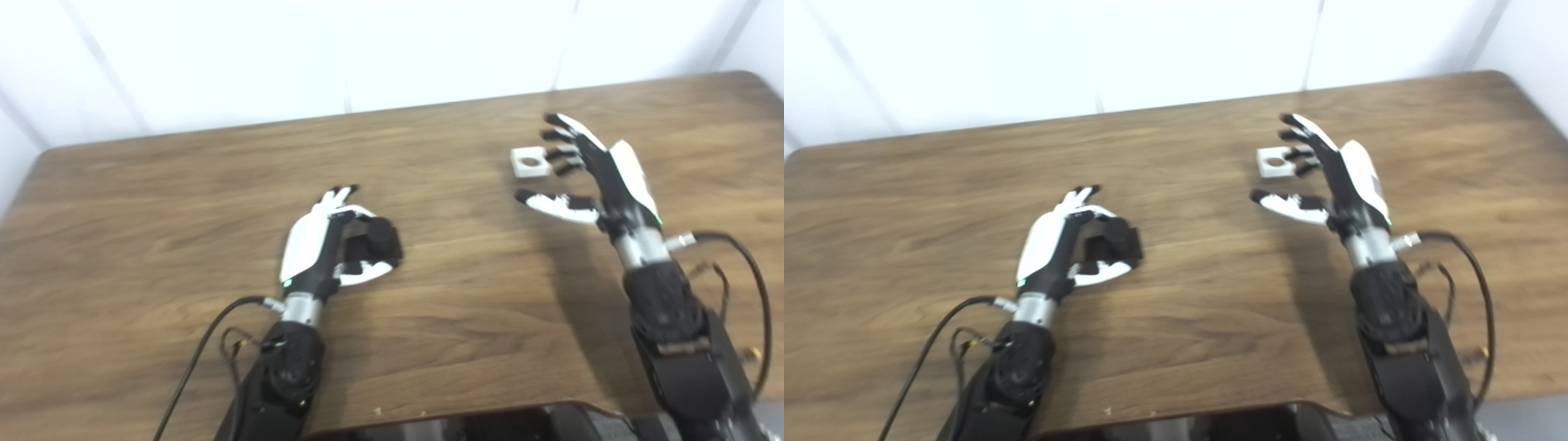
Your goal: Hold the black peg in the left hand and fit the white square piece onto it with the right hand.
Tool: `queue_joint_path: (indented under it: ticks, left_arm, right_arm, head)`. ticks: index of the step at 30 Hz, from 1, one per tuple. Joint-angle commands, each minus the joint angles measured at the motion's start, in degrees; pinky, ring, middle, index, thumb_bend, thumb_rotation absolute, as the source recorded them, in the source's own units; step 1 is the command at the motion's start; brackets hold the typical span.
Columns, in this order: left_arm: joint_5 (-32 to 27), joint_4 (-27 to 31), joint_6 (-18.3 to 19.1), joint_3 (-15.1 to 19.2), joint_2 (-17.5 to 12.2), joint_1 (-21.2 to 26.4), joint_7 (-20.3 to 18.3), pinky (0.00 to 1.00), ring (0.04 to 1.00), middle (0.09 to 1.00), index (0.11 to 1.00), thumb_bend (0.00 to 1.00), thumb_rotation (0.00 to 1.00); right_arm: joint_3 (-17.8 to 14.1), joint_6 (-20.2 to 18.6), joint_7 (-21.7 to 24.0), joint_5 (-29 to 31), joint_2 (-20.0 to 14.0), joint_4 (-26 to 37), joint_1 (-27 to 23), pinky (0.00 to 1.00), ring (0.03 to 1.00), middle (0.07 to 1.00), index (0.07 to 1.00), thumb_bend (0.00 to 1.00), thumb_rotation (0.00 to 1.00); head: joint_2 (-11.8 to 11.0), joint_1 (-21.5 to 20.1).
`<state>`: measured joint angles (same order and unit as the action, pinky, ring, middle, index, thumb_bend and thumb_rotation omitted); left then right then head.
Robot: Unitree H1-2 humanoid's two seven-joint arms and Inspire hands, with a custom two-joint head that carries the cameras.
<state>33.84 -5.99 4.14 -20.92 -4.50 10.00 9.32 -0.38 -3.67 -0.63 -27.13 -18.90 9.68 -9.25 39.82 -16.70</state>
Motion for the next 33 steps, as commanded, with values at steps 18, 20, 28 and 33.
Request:
queue_joint_path:
  ticks: [18, 20, 28, 33]
  left_arm:
    - [-0.2, -4.3, -2.2, 0.5, -1.8, -1.2, -1.6, 1.00, 1.000, 0.960, 0.492, 0.51, 0.09]
    - [-0.3, -4.4, -2.2, 0.7, -1.7, -1.4, -1.4, 1.00, 1.000, 0.959, 0.492, 0.51, 0.09]
    - [-0.5, -4.7, -3.3, 0.9, -1.2, -1.9, -1.0, 1.00, 1.000, 0.955, 0.491, 0.51, 0.09]
    - [-0.1, -4.4, -2.3, 0.7, -0.8, -2.1, -1.2, 1.00, 1.000, 0.954, 0.491, 0.52, 0.09]
  right_arm:
    - [-0.3, 0.7, 3.1, -3.8, -8.8, -3.6, -12.3, 0.65, 0.771, 0.829, 0.830, 0.71, 0.23]
    - [0.0, 1.0, 3.9, -3.7, -9.8, -5.7, -14.3, 0.65, 0.787, 0.835, 0.814, 0.72, 0.22]
    - [4.3, 1.1, 6.7, -8.0, -14.2, -15.3, -22.8, 0.73, 0.852, 0.856, 0.802, 0.72, 0.33]
    - [7.1, 2.3, 8.4, -9.2, -15.9, -20.3, -26.3, 0.80, 0.904, 0.900, 0.809, 0.74, 0.41]
  head:
    - [-1.3, 0.5]
    - [-1.4, 0.6]
    - [-1.5, 1.0]
    - [-1.4, 1.7]
